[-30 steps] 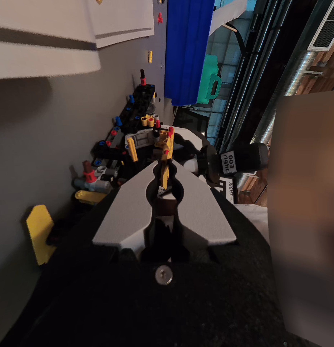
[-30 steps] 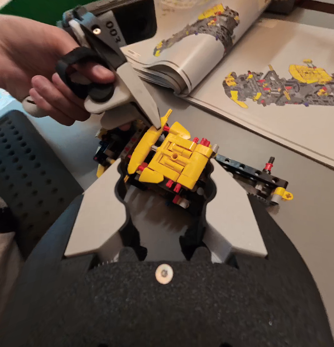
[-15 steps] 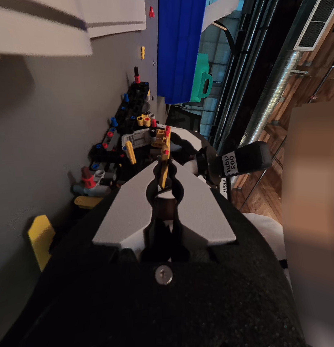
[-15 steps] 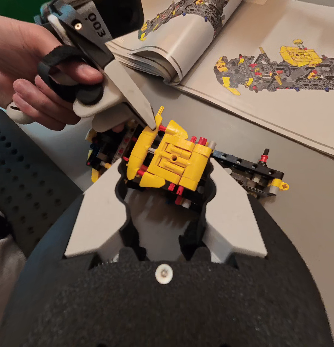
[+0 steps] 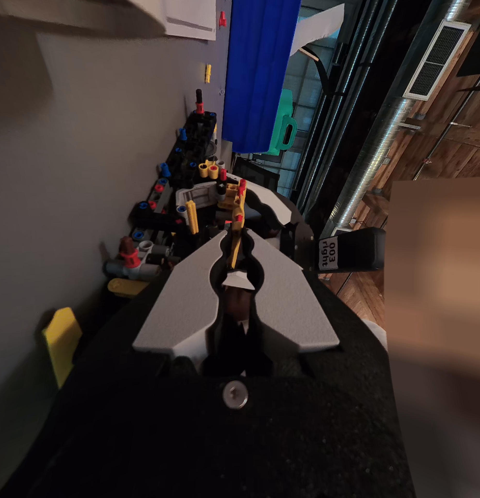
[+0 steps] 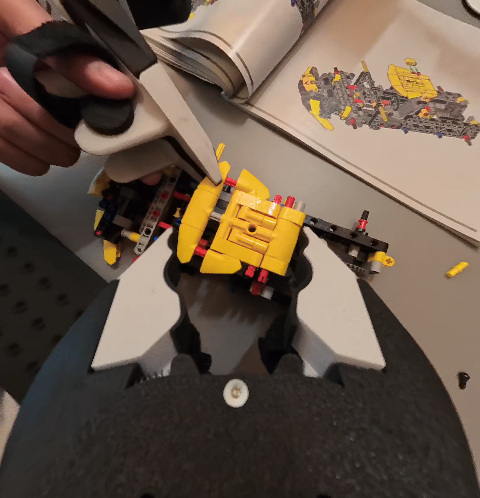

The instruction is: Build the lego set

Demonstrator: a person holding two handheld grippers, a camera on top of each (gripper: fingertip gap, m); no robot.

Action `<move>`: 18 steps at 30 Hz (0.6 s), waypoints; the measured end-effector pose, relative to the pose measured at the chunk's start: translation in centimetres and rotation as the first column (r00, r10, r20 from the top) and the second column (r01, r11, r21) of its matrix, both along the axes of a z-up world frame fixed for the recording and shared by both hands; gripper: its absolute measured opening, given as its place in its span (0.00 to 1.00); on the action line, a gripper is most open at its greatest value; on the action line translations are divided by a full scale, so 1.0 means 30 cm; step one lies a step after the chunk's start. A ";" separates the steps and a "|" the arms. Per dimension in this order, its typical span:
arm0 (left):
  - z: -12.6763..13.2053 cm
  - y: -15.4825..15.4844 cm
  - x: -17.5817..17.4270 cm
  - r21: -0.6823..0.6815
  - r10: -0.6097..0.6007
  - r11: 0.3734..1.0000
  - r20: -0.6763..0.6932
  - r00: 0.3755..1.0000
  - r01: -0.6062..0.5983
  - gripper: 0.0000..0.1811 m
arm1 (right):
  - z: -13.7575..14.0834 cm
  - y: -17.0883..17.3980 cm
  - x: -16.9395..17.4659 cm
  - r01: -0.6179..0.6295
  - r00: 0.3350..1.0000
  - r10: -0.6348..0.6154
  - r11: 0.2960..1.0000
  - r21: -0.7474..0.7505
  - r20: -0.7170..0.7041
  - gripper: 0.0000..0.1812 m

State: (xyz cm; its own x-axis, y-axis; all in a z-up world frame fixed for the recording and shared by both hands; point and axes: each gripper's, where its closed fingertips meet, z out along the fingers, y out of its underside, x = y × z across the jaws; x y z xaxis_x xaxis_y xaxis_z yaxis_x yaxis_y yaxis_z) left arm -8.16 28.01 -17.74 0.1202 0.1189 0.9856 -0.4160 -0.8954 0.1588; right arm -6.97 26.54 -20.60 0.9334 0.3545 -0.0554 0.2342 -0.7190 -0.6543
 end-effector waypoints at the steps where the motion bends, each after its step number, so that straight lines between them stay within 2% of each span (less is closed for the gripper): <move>1: 0.000 -0.002 0.001 -0.001 0.000 1.000 0.000 1.000 0.000 0.03 | 0.000 -0.002 0.002 -0.001 1.000 0.001 1.000 -0.004 0.000 0.48; 13: -0.004 -0.010 0.007 -0.014 0.028 1.000 0.003 1.000 -0.028 0.03 | 0.000 -0.012 0.005 -0.016 1.000 0.016 1.000 -0.014 -0.019 0.46; 18: -0.003 -0.010 0.011 0.035 0.032 0.999 0.004 0.999 -0.032 0.04 | 0.000 -0.010 0.006 -0.013 0.999 0.013 1.000 0.002 -0.036 0.46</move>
State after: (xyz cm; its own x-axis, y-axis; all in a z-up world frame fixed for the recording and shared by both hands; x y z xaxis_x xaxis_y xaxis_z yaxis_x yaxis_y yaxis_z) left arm -7.82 27.71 -17.83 0.1131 0.0882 0.9897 -0.3873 -0.9133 0.1256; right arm -6.80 26.24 -20.59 0.9261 0.3667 -0.0880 0.2200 -0.7149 -0.6638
